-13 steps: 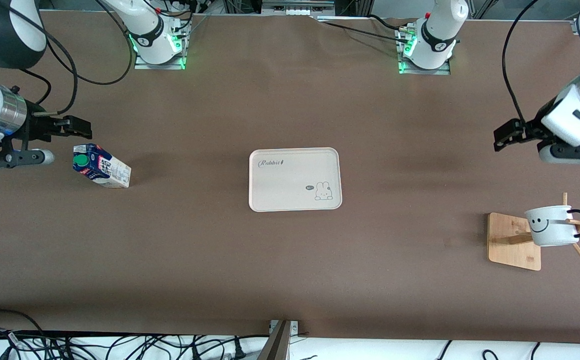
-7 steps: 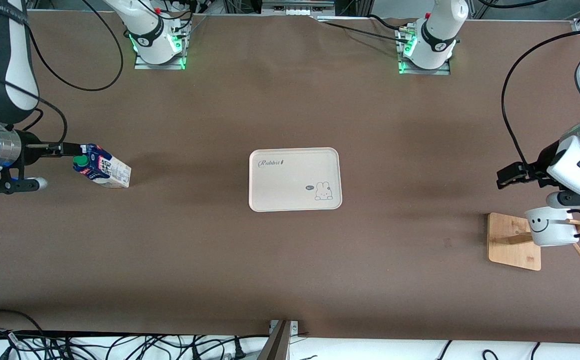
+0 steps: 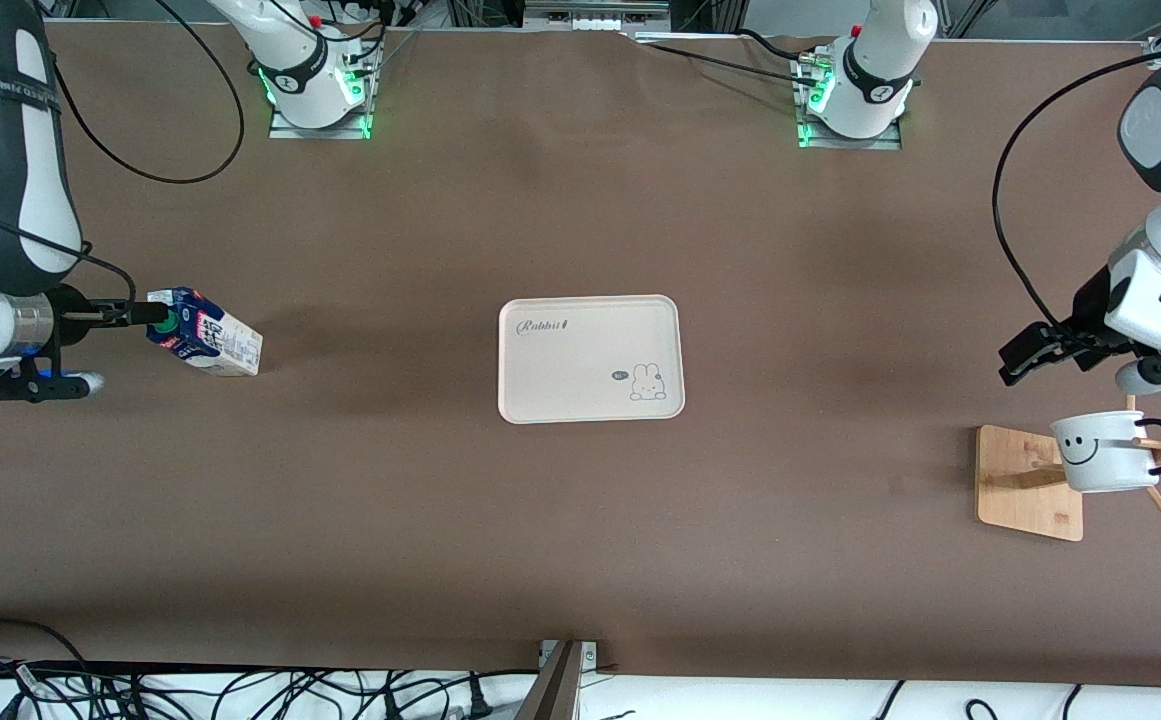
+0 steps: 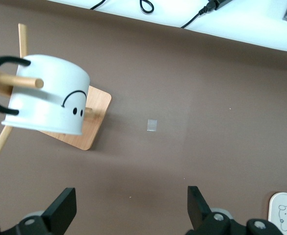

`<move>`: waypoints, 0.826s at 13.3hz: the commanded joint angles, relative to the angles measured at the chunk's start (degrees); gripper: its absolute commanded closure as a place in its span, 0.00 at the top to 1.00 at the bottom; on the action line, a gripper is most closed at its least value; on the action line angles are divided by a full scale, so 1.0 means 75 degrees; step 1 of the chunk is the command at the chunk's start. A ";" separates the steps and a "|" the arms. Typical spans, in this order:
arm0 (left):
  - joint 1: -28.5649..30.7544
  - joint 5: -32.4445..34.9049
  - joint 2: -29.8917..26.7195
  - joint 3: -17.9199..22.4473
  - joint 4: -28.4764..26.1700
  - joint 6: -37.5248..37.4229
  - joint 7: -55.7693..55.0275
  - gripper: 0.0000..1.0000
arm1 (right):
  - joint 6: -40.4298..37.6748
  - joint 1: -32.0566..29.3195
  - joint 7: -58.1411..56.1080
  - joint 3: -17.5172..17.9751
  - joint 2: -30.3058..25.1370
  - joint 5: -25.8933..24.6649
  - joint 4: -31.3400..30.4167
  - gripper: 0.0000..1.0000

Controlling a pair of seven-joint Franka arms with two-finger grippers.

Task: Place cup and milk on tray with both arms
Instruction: 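Close the right gripper on the milk carton while the left gripper lowers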

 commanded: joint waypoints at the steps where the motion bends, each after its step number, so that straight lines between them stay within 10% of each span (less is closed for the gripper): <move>1: 0.0017 0.0340 -0.0804 -0.0053 -0.1166 0.0792 -0.0560 1.00 | 0.0228 -0.0109 -0.0113 0.0077 -0.0153 0.0008 -0.0320 1.00; 5: 0.0017 0.2203 -0.0981 -0.0532 -0.1367 0.0876 -0.2504 1.00 | 0.0287 -0.0109 -0.0113 0.0077 -0.0177 0.0008 -0.0437 1.00; 11: 0.0485 0.2241 -0.1039 -0.0557 -0.1777 0.1097 -0.2520 1.00 | 0.0814 -0.0109 -0.0124 0.0077 -0.0329 -0.0004 -0.0965 1.00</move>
